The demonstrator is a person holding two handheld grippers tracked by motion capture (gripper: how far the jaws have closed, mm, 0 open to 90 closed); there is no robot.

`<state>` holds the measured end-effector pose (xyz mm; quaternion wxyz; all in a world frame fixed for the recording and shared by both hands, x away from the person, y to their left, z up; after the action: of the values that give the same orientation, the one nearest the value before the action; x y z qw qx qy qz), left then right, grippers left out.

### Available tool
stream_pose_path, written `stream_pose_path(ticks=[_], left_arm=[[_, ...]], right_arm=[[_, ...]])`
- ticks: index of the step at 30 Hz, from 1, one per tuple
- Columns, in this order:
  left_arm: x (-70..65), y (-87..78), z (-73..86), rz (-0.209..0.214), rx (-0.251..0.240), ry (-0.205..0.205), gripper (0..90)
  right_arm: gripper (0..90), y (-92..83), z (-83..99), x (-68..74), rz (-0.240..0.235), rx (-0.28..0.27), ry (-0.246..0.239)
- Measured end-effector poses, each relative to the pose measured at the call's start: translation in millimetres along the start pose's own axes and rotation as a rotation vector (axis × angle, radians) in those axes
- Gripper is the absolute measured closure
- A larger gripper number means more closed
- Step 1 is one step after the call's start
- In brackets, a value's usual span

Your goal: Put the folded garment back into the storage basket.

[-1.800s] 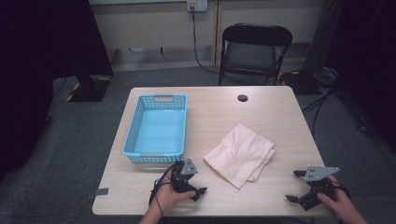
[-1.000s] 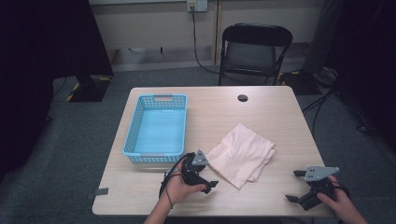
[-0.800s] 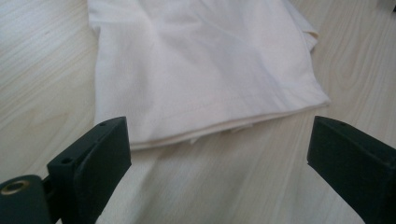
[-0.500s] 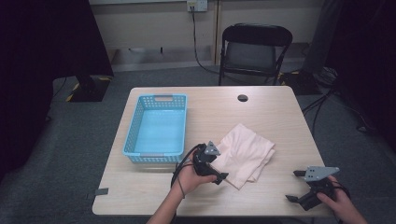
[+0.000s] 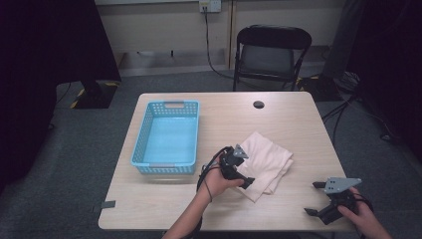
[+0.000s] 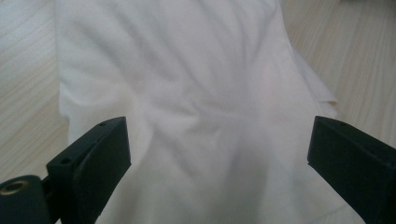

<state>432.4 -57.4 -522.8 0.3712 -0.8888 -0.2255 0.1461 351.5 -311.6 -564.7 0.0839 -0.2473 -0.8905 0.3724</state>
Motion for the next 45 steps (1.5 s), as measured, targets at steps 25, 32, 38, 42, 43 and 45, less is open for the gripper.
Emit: stream_pose_path(ticks=[25,32,38,42,43,45], left_arm=[[11.9,50.9,-21.5,-0.077,0.150,0.006,20.0],[1.7,45.8,-22.8,-0.035,0.113,-0.017,68.8],[-1.2,36.0,-22.9,0.002,0.076,-0.088,74.1],[0.0,17.2,-27.7,0.023,0.028,-0.123,74.5],[0.5,11.5,-29.2,0.026,0.020,-0.134,74.6],[1.7,0.0,-32.7,0.038,0.006,-0.151,74.7]], right_arm=[[0.0,0.0,0.1,0.1,0.000,0.000,0.000],[0.0,0.0,0.1,0.1,0.000,0.000,0.000],[0.0,0.0,0.0,0.0,0.000,0.000,0.000],[0.0,0.0,0.0,0.0,0.000,0.000,0.000],[0.0,0.0,0.0,0.0,0.000,0.000,0.000],[0.0,0.0,0.0,0.0,0.000,0.000,0.000]])
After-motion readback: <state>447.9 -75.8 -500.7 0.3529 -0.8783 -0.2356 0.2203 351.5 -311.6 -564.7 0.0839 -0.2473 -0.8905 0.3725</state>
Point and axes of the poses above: each handheld gripper's, and its own axes: y roughly forward along the jaws, z roughly out of its underside, x roughly to its left, the point moved 8 cm from there along y, roughly forward along the jaws, and after that the axes turned 2 degrees about -y, right-handed, at the moved point
